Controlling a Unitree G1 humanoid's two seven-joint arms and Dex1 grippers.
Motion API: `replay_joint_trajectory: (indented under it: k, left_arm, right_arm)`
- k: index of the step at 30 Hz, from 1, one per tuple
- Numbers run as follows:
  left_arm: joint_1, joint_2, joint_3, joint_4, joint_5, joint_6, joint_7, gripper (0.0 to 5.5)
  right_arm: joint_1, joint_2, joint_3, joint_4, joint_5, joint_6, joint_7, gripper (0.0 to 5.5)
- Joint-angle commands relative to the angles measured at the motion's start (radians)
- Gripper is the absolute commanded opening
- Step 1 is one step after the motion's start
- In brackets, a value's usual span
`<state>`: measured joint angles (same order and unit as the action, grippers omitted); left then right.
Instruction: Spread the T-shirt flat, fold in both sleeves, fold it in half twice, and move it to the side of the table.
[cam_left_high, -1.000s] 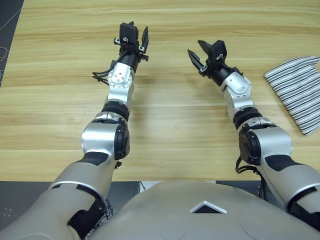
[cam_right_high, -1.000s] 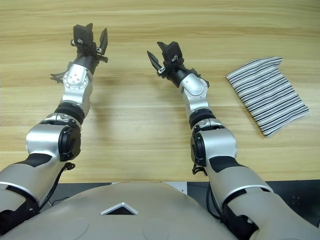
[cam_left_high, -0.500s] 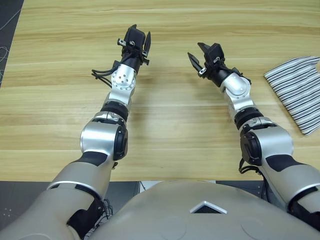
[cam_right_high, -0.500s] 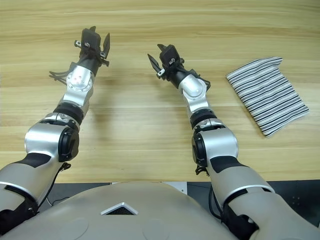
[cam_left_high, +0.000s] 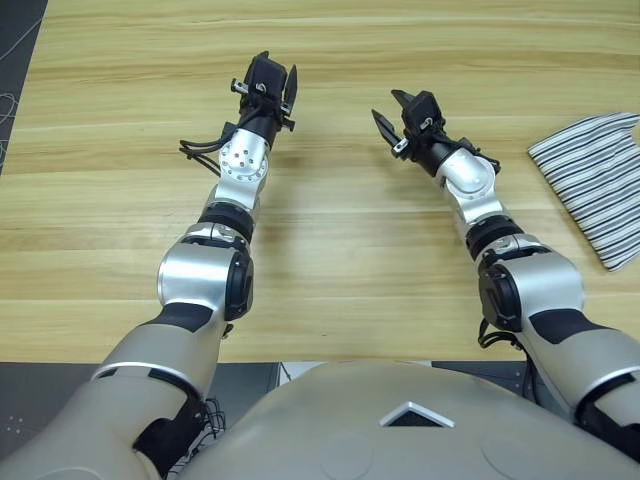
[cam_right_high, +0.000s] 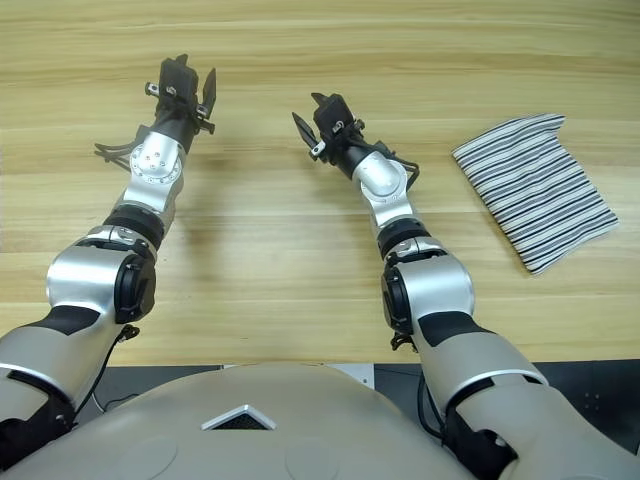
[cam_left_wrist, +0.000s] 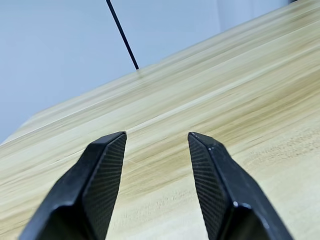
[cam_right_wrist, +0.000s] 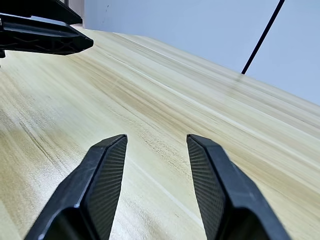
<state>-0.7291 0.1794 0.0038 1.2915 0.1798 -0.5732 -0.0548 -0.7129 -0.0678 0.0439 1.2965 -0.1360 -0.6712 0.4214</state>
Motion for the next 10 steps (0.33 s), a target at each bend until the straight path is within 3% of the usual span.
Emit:
replay_joint_trajectory:
  k: [1,10]
  left_arm:
    - [-0.02,0.008,0.002,0.012,0.001,0.017,-0.001,2.29]
    - [-0.022,0.005,-0.007,0.011,0.01,0.021,0.005,2.29]
  right_arm:
    - [-0.017,0.0,0.002,0.005,-0.01,0.015,-0.005,2.21]
    - [-0.014,-0.007,0.007,0.004,-0.014,0.011,-0.008,2.21]
